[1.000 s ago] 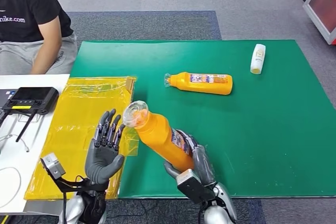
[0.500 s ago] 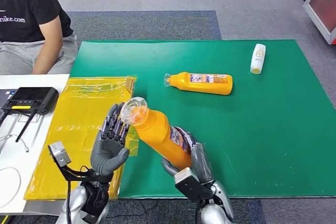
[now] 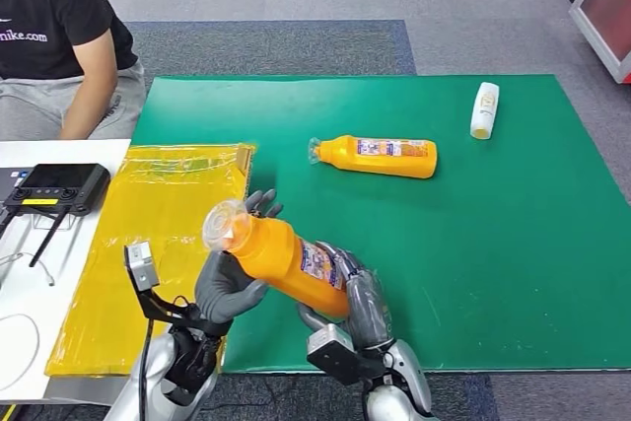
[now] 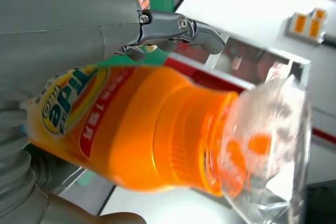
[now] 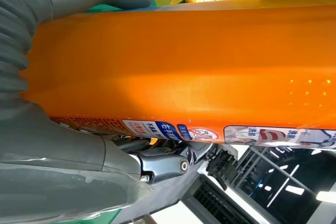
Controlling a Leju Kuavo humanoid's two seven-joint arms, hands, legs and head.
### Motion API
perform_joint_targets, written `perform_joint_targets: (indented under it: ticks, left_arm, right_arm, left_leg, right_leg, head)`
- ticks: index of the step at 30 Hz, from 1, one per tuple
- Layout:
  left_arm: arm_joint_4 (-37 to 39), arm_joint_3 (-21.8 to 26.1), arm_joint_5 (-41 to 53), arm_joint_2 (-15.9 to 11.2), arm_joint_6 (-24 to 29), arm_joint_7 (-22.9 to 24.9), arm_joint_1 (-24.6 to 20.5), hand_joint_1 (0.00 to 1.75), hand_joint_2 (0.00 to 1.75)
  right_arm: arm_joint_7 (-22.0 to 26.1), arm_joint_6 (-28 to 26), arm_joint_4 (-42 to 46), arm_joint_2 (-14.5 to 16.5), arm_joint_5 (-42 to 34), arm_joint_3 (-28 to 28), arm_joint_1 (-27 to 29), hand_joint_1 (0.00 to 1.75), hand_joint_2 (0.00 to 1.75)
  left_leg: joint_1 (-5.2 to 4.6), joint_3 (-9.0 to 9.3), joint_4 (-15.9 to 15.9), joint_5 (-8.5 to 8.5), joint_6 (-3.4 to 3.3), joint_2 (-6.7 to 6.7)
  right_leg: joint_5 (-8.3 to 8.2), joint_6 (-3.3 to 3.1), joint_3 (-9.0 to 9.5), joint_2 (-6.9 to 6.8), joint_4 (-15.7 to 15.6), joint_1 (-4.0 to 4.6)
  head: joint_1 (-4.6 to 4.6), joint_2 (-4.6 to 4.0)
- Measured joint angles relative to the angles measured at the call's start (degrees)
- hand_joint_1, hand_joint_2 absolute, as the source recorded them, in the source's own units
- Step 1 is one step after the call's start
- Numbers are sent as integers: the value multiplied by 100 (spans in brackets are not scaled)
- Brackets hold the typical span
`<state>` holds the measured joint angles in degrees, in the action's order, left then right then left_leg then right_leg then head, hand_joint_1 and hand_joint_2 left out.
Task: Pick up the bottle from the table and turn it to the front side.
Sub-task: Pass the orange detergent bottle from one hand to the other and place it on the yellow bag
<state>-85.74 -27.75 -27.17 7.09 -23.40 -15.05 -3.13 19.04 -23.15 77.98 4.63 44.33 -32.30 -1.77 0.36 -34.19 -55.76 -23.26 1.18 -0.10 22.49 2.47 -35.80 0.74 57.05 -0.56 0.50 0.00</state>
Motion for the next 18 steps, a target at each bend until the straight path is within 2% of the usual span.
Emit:
perform_joint_targets:
  ticks: [9, 11, 13, 15, 18]
  left_arm:
    - [264, -239, 237, -69, 125, 135, -277, 1, 175]
    - [311, -282, 295, -73, 155, 135, -337, 26, 175]
    - [360, -321, 317, -77, 197, 135, -394, 109, 175]
    - [409, -344, 328, -80, 233, 137, -453, 171, 175]
    - [487, -360, 390, -81, 299, 148, -550, 175, 175]
  right_arm:
    - [-49, -8, -184, 1, -66, -11, -125, 175, 175]
    - [-52, -18, -226, 5, -93, -9, -154, 175, 175]
    - [-44, -25, -263, 14, -143, -6, -181, 175, 175]
    - [-27, -27, -292, 23, -199, -5, -210, 175, 175]
    - [-13, -20, -323, 36, -263, -3, -251, 175, 175]
  left_leg:
    - [0, -1, 0, 0, 0, 0]
    - [0, -1, 0, 0, 0, 0]
    - [0, -1, 0, 1, 1, 0]
    - [0, -1, 0, 1, 1, 0]
    - [0, -1, 0, 1, 2, 0]
  right_leg:
    - [0, 0, -1, 0, 0, 0]
    - [0, 0, -1, 0, 0, 0]
    - [-1, 1, -1, 0, 0, 0]
    - [-1, 0, -1, 0, 0, 0]
    - [-1, 0, -2, 0, 1, 0]
  head:
    - [0, 0]
    - [1, 0]
    - [1, 0]
    - [-1, 0]
    - [-1, 0]
